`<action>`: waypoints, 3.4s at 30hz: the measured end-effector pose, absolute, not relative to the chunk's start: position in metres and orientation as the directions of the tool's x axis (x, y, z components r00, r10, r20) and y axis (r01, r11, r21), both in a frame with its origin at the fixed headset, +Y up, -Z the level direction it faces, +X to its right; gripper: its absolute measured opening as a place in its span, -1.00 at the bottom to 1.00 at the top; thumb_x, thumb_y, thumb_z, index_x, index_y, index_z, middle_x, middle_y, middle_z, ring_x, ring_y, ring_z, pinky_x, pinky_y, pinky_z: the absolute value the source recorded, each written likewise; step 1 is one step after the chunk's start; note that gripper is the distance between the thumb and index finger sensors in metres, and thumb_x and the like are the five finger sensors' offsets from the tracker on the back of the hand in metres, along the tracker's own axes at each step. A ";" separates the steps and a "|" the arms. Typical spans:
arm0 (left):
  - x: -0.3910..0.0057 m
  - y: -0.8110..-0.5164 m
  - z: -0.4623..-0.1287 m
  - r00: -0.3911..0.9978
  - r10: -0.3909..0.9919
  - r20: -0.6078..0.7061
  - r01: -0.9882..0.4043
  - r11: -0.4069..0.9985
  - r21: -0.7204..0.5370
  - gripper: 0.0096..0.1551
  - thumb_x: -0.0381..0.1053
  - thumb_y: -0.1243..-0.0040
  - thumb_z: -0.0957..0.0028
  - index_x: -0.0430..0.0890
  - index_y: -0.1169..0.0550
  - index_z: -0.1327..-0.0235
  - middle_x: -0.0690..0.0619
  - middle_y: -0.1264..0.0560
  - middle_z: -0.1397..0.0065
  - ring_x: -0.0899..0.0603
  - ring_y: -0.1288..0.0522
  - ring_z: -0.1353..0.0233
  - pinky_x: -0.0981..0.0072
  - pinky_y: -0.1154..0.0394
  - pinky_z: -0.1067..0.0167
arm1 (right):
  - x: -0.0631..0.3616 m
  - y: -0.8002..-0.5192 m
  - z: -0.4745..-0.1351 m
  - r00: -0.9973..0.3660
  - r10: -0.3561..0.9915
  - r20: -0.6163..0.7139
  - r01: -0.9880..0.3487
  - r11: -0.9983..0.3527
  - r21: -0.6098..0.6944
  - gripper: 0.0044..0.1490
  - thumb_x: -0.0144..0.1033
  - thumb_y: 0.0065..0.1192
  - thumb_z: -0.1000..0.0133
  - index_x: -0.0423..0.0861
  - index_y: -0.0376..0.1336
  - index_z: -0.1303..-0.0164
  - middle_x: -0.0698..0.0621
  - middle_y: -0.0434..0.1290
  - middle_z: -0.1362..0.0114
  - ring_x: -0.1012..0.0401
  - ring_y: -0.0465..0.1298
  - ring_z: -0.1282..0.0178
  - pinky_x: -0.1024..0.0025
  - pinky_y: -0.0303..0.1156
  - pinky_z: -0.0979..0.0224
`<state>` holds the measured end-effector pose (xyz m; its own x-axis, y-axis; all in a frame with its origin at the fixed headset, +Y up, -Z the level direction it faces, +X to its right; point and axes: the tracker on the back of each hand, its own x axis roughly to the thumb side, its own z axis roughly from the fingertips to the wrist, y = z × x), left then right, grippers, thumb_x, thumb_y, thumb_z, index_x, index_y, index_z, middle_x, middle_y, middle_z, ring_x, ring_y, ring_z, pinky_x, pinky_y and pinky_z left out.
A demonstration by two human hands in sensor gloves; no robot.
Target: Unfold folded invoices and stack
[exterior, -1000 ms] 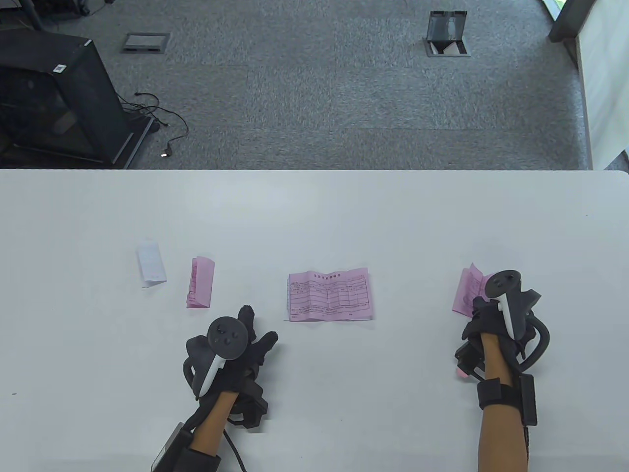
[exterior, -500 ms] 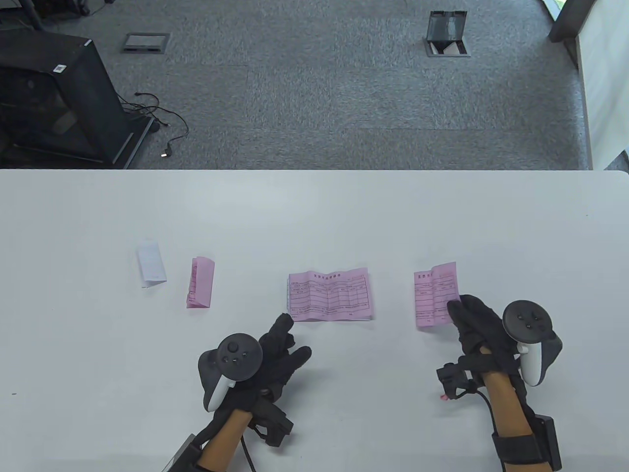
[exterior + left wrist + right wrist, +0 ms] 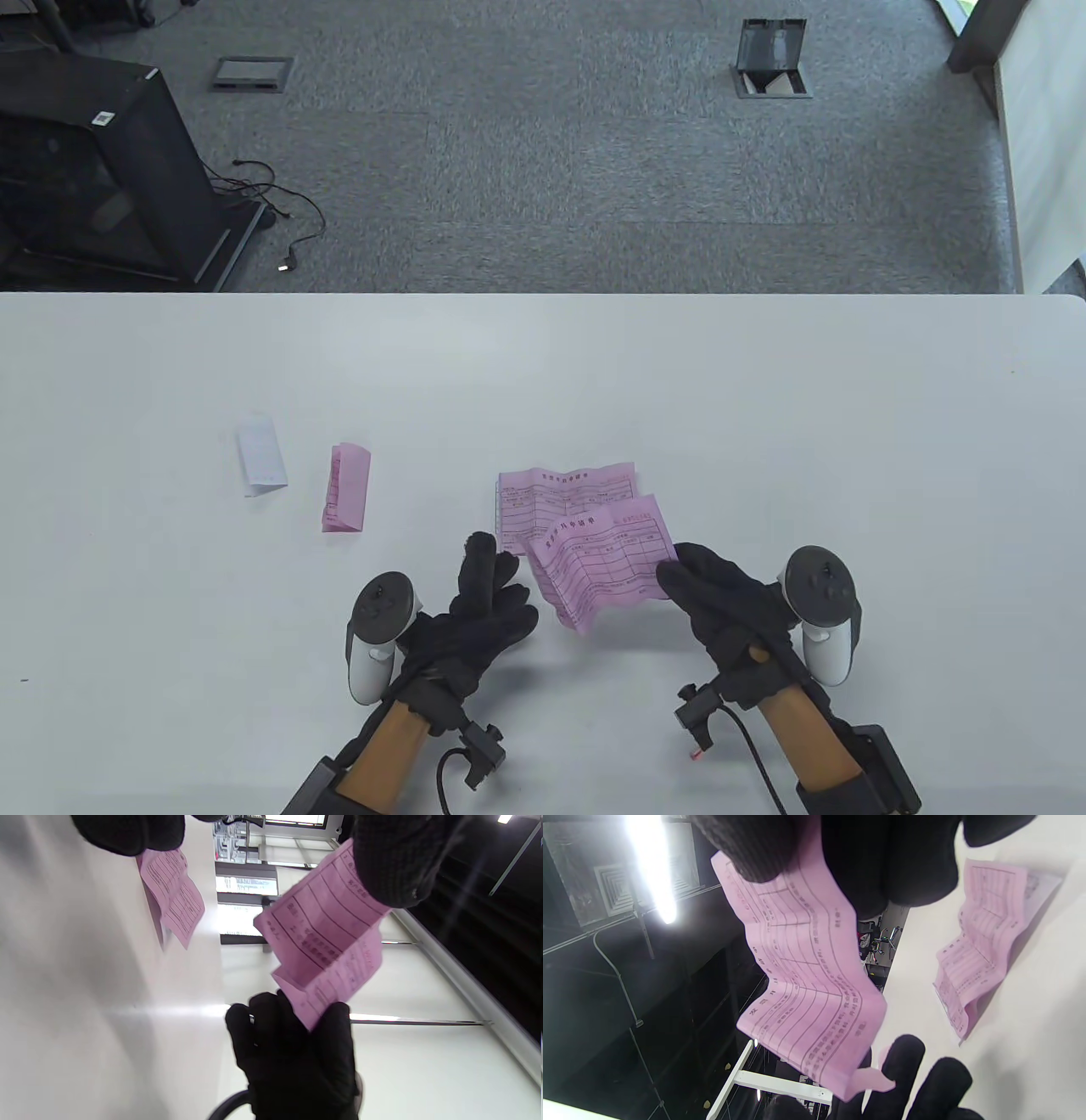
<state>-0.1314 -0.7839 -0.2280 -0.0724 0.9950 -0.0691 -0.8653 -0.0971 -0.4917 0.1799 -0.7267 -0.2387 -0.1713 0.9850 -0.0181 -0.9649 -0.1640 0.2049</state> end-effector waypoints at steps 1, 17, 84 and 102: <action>-0.127 -0.786 -0.228 -0.128 0.988 -0.090 -0.847 -0.156 -0.508 0.42 0.30 -0.34 -0.04 -0.11 0.40 -0.54 -0.33 0.02 -0.73 -0.52 -0.14 -0.59 -0.37 -0.21 -0.43 | 0.177 -0.732 -0.238 -0.168 0.985 -0.033 -0.967 -0.158 0.202 -0.52 -0.03 0.12 -0.14 0.05 0.34 -0.21 -0.01 0.52 -0.21 -0.02 0.48 -0.26 -0.22 0.18 -0.47; -0.141 -0.764 -0.217 0.638 0.765 -0.093 -0.766 0.617 -0.180 -0.02 -0.03 -0.39 -0.10 -0.15 -0.09 -0.63 -0.08 -0.62 -0.13 -0.11 -0.62 0.01 0.03 -0.56 -0.01 | 0.170 -0.748 -0.233 -0.729 0.684 -0.023 -0.650 -0.682 0.335 -0.53 -0.01 0.15 -0.12 -0.02 0.40 -0.09 0.00 0.58 -0.05 0.02 0.54 -0.10 -0.16 0.25 -0.43; -0.137 -0.769 -0.227 0.967 0.137 0.217 -0.039 0.915 -0.401 -0.08 0.35 -0.31 0.13 0.32 -0.23 -0.55 -0.10 -0.15 -0.58 -0.27 -0.21 -0.41 -0.20 -0.17 -0.44 | 0.109 -0.749 -0.240 -0.973 -0.072 0.217 0.104 -0.984 0.143 -0.22 0.18 0.12 -0.06 0.19 0.10 -0.51 -0.15 0.15 -0.64 -0.20 0.11 -0.61 -0.50 -0.15 -0.50; -0.134 -0.774 -0.228 0.967 0.121 0.226 -0.030 0.928 -0.371 -0.08 0.36 -0.30 0.11 0.30 -0.24 -0.56 -0.15 -0.20 -0.55 -0.29 -0.24 -0.38 -0.22 -0.21 -0.41 | 0.041 -0.774 -0.219 -0.915 -0.042 0.401 0.128 -0.973 0.189 -0.19 0.22 0.02 -0.09 0.32 -0.03 -0.58 -0.17 0.01 -0.72 -0.24 -0.01 -0.66 -0.52 -0.21 -0.50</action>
<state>-0.1342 -0.7742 -0.2284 0.9665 0.1213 0.2262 -0.0297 0.9281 -0.3710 0.0415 -0.7739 -0.2186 -0.9150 -0.0423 0.4013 0.1281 -0.9735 0.1895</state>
